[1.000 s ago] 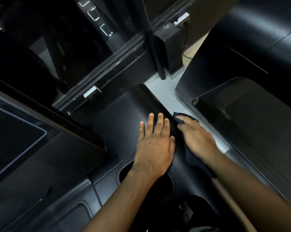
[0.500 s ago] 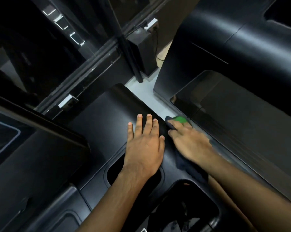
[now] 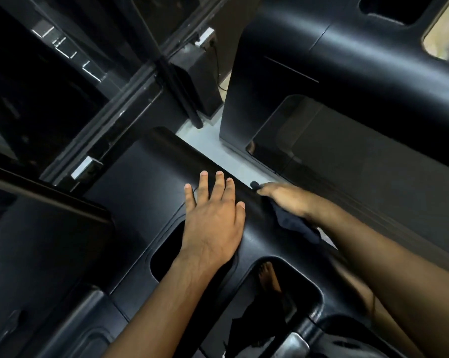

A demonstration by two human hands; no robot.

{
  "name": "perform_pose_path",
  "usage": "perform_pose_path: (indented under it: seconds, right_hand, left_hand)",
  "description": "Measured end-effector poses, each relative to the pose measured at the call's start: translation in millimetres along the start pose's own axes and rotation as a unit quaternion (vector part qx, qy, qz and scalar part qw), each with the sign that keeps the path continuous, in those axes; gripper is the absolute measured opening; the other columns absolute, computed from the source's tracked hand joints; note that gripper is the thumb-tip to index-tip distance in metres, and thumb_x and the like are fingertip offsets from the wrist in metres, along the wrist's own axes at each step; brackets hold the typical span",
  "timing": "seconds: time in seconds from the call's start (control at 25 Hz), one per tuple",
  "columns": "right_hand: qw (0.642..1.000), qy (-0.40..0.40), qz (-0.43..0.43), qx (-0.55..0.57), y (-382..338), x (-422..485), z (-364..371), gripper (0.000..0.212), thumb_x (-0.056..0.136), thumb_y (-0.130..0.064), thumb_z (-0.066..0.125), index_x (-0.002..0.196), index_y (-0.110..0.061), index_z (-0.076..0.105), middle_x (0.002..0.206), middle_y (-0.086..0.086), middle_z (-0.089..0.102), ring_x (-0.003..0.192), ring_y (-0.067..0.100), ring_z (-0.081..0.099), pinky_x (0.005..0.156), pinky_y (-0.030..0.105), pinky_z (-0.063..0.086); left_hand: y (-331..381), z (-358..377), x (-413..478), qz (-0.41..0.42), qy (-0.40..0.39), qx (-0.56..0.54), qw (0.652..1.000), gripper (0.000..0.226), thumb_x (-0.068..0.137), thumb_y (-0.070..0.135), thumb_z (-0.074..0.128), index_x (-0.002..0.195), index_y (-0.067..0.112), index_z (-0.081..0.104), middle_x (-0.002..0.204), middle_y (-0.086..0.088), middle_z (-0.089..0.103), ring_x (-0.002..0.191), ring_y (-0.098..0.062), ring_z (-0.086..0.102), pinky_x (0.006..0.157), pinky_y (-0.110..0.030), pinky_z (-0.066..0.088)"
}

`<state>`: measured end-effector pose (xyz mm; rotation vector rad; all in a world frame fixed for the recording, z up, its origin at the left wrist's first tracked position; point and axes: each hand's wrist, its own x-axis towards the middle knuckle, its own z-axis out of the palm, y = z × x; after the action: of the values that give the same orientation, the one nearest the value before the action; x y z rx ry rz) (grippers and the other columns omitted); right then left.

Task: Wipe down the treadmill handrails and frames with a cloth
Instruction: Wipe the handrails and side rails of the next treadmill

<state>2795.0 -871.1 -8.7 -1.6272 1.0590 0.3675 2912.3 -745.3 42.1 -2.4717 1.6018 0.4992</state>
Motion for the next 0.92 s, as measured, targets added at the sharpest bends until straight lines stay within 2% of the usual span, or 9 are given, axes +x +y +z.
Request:
perform_pose_path:
  seconds: [0.12,0.2,0.28,0.44,0.56,0.6,0.72,0.84,0.92]
  right_hand:
    - [0.998,0.056,-0.021,-0.031,8,-12,8,0.044,0.097,-0.048,0.046,0.140,-0.048,0.049,0.148,-0.015,0.049,0.137,0.018,0.045,0.115,0.035,0.032]
    - [0.999,0.016,-0.036,-0.022,13,-7,0,0.044,0.092,-0.052,0.047,0.134,-0.044,0.056,0.141,-0.015,0.054,0.135,0.019,0.047,0.114,0.039,0.034]
    - [0.997,-0.031,-0.031,-0.063,18,-8,-4,0.045,0.094,-0.047,0.045,0.136,-0.034,0.056,0.148,-0.007,0.051,0.137,0.022,0.045,0.113,0.039,0.034]
    - [0.994,0.062,-0.076,-0.052,27,-26,3,0.043,0.101,-0.035,0.044,0.143,-0.043,0.046,0.151,-0.014,0.044,0.136,0.018,0.044,0.111,0.035,0.032]
    - [0.998,-0.038,-0.024,-0.037,37,-10,-10,0.041,0.103,-0.028,0.042,0.143,-0.027,0.050,0.155,-0.001,0.043,0.139,0.024,0.041,0.112,0.036,0.031]
    - [0.997,-0.044,-0.013,-0.056,43,-13,-7,0.039,0.102,-0.031,0.041,0.140,-0.029,0.052,0.153,0.001,0.045,0.137,0.025,0.043,0.112,0.036,0.033]
    - [0.997,0.041,-0.067,-0.025,51,-35,1,0.042,0.100,-0.039,0.044,0.142,-0.040,0.047,0.149,-0.010,0.048,0.134,0.020,0.047,0.111,0.036,0.034]
    - [0.997,-0.032,-0.034,-0.061,61,-28,-10,0.037,0.103,-0.030,0.045,0.140,-0.030,0.050,0.151,-0.001,0.047,0.135,0.022,0.046,0.109,0.033,0.035]
    - [0.994,-0.014,-0.029,-0.106,67,-39,-8,0.041,0.103,-0.032,0.041,0.143,-0.032,0.045,0.152,-0.002,0.044,0.135,0.025,0.045,0.109,0.038,0.036]
  left_hand:
    - [10,1,1,-0.007,-0.004,0.009,1.000,0.058,0.103,0.041,0.020,0.155,0.017,0.013,0.164,-0.003,0.006,0.151,-0.026,-0.010,0.121,-0.051,-0.005]
    - [17,3,0,-0.013,-0.005,0.002,1.000,0.058,0.103,0.041,0.021,0.155,0.016,0.015,0.164,-0.003,0.007,0.151,-0.026,-0.009,0.121,-0.052,-0.005]
    - [24,3,-4,-0.015,-0.006,-0.008,1.000,0.057,0.103,0.040,0.023,0.155,0.017,0.017,0.164,-0.001,0.010,0.151,-0.024,-0.008,0.121,-0.050,-0.005]
    - [35,6,-9,-0.015,-0.012,-0.005,1.000,0.057,0.103,0.040,0.024,0.155,0.018,0.017,0.164,-0.001,0.009,0.151,-0.022,-0.007,0.122,-0.048,-0.005]
    - [45,7,-13,-0.017,-0.017,0.000,1.000,0.057,0.103,0.041,0.022,0.155,0.018,0.016,0.164,-0.001,0.007,0.151,-0.023,-0.010,0.122,-0.048,-0.005]
    - [48,7,-15,-0.017,-0.023,0.000,1.000,0.057,0.103,0.041,0.022,0.155,0.018,0.015,0.165,0.000,0.006,0.151,-0.023,-0.010,0.122,-0.048,-0.005]
    - [53,9,-15,-0.020,-0.022,0.003,1.000,0.057,0.103,0.040,0.023,0.155,0.018,0.016,0.165,0.000,0.006,0.151,-0.022,-0.010,0.122,-0.047,-0.006]
    - [61,12,-17,-0.018,-0.024,0.010,1.000,0.057,0.103,0.040,0.022,0.155,0.018,0.016,0.165,0.000,0.007,0.150,-0.022,-0.011,0.121,-0.048,-0.007]
    - [67,13,-19,-0.014,-0.034,0.017,0.999,0.057,0.103,0.041,0.021,0.155,0.018,0.016,0.165,0.000,0.006,0.150,-0.022,-0.012,0.121,-0.048,-0.007]
